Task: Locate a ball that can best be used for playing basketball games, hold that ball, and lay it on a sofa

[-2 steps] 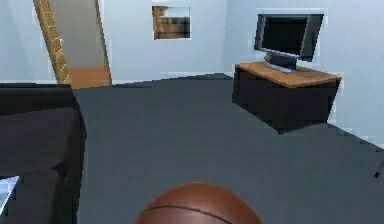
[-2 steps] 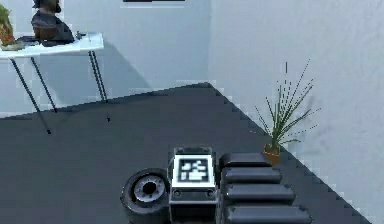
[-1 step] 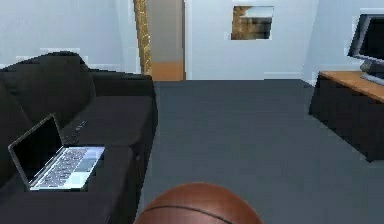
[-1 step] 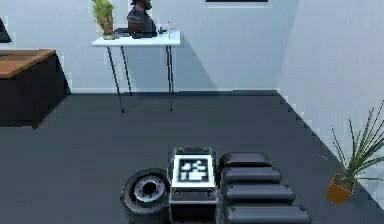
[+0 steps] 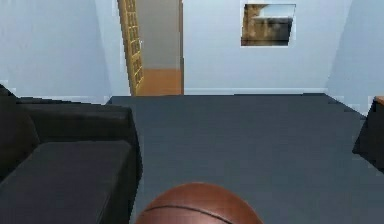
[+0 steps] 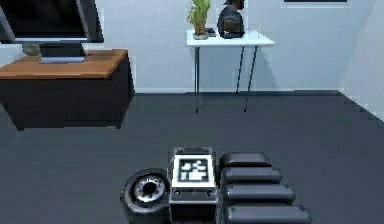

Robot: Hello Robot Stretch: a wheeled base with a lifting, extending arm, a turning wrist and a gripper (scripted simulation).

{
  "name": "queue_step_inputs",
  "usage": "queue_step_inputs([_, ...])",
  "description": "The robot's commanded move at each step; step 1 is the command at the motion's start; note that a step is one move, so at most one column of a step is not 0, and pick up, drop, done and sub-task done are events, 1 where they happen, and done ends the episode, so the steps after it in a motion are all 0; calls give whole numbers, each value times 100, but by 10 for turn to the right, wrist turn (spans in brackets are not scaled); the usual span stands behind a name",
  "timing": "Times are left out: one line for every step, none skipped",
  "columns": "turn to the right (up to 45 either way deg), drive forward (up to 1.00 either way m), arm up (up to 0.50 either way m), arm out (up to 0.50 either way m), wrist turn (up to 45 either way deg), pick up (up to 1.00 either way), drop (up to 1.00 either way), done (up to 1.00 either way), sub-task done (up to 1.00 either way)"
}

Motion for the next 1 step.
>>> queue_step_inputs([-30, 0, 0, 0, 0, 0, 0, 0, 0])
